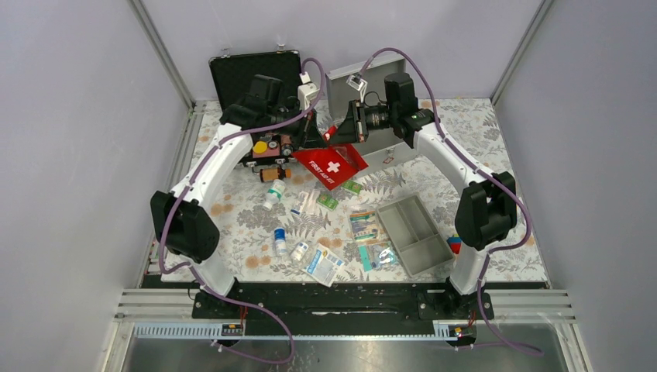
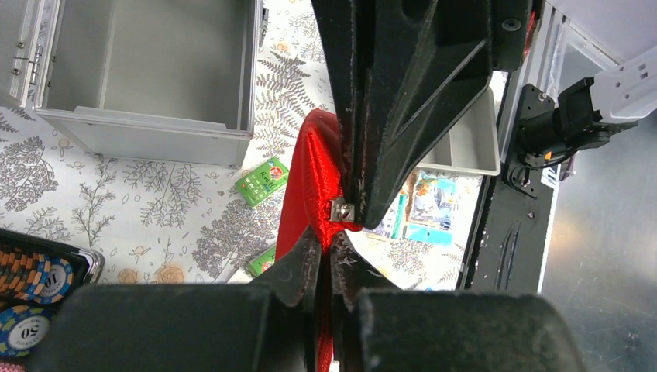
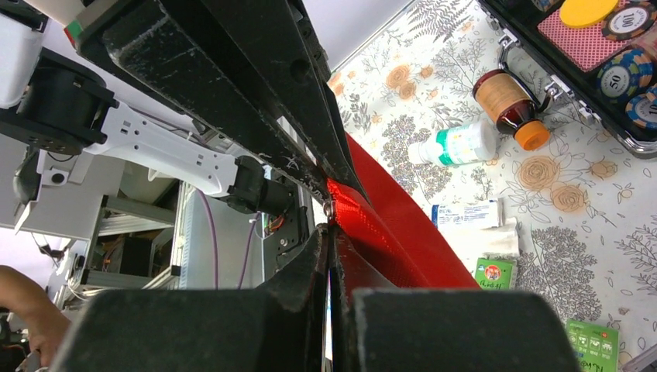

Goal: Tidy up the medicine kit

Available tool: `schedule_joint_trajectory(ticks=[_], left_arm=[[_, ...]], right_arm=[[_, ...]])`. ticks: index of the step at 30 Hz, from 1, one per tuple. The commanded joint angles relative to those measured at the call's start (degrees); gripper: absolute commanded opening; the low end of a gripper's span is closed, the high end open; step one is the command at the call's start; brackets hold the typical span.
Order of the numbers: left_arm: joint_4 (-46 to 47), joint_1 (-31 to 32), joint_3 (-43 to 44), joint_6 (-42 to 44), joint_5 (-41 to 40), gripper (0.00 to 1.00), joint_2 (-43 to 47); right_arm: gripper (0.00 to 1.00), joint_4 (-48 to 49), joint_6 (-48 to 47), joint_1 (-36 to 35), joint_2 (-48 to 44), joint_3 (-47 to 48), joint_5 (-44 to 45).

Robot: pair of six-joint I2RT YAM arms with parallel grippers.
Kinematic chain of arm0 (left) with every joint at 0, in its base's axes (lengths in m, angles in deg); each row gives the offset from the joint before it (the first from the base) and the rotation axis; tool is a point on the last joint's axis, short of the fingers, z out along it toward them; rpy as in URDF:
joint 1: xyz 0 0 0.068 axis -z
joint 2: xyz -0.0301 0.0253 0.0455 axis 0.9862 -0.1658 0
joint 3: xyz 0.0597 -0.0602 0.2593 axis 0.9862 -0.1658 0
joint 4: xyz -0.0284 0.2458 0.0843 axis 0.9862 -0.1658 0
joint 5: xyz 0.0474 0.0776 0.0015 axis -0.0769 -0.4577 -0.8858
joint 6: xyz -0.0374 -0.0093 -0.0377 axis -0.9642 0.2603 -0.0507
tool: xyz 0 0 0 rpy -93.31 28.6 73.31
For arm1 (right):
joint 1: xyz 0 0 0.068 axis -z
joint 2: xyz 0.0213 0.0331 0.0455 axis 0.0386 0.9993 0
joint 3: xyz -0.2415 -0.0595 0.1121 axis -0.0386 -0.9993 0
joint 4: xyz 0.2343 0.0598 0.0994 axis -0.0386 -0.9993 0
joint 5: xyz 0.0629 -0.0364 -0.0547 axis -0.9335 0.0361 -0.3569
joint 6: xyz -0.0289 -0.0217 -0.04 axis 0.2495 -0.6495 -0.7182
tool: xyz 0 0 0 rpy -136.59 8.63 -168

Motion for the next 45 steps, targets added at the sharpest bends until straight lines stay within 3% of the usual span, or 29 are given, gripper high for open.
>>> schedule_joint_trajectory(ticks=[1, 9, 13, 17, 22, 31, 37, 40, 45], left_arm=[[1.74, 0.3, 3.34, 1.09, 4.75, 0.0, -0.66], [15.8, -3.04, -0.19, -12.66, 0.41, 0.0, 1.77], [23.25, -5.38, -2.7, -19.04, 1.45, 0.0, 3.41], [23.2, -5.42, -2.86, -19.89, 4.51, 0.0, 3.2], [21.15, -5.57, -3.35, -15.84, 0.9, 0.0, 5.3], [17.1, -9.6, -0.83, -11.12, 0.43, 0.0, 5.9], [13.69, -11.13, 1.61, -10.44, 5.01, 0.0, 4.7], [13.61, -11.0, 0.65, -10.9, 7.0, 0.0, 4.9], [13.62, -9.83, -2.99, -8.53, 7.4, 0.0, 6.33]], right_arm=[[0.0, -1.74, -2.76, -0.84, -2.33, 2.35, 0.2], [0.0, -15.85, -14.37, -0.71, -4.45, 0.28, 4.25], [0.0, -17.44, -16.37, -0.58, -5.59, -3.34, 7.04], [0.0, -17.41, -15.89, -0.2, -5.19, -3.97, 9.72], [0.0, -21.34, -17.56, 1.27, -5.85, -5.2, 11.98], [0.0, -28.08, -28.09, 4.66, -8.46, -12.15, 17.24], [0.0, -30.37, -31.6, 7.07, -8.31, -13.67, 20.11], [0.4, -30.87, -35.77, 7.16, -10.48, -10.27, 15.35], [0.68, -28.68, -40.67, 7.16, -14.33, -3.88, 10.1]])
